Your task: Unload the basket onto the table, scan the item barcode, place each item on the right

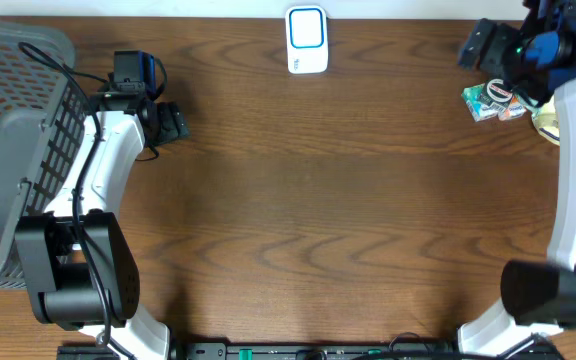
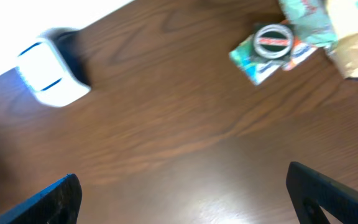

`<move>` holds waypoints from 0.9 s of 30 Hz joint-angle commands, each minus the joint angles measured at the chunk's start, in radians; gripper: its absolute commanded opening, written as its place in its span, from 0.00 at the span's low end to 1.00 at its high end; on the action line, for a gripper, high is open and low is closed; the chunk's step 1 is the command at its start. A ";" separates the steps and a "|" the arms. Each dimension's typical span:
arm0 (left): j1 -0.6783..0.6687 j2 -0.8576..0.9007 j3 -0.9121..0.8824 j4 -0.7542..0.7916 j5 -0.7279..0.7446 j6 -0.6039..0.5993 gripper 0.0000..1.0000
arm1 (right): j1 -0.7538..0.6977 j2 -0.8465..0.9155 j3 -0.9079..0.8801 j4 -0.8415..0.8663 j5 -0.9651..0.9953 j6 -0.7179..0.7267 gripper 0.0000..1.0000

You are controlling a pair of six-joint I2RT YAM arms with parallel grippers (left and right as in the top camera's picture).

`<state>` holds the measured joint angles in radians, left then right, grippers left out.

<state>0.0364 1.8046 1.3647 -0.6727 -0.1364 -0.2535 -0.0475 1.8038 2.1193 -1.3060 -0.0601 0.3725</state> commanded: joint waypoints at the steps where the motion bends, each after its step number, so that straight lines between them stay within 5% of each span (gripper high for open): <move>1: 0.000 0.000 -0.006 0.000 -0.005 0.013 0.98 | 0.083 -0.043 0.005 -0.034 0.008 0.066 0.99; 13: 0.000 0.000 -0.006 0.000 -0.005 0.013 0.98 | 0.434 -0.124 0.003 -0.151 0.276 0.091 0.99; 23: 0.000 0.000 -0.006 0.000 -0.005 0.013 0.98 | 0.461 -0.229 -0.073 -0.208 0.312 0.095 0.99; 27: 0.000 0.000 -0.006 0.000 -0.005 0.013 0.97 | 0.462 -0.386 -0.233 -0.148 0.316 0.095 0.99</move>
<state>0.0364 1.8046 1.3647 -0.6720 -0.1364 -0.2531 0.4099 1.5299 1.9858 -1.4876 0.2268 0.4488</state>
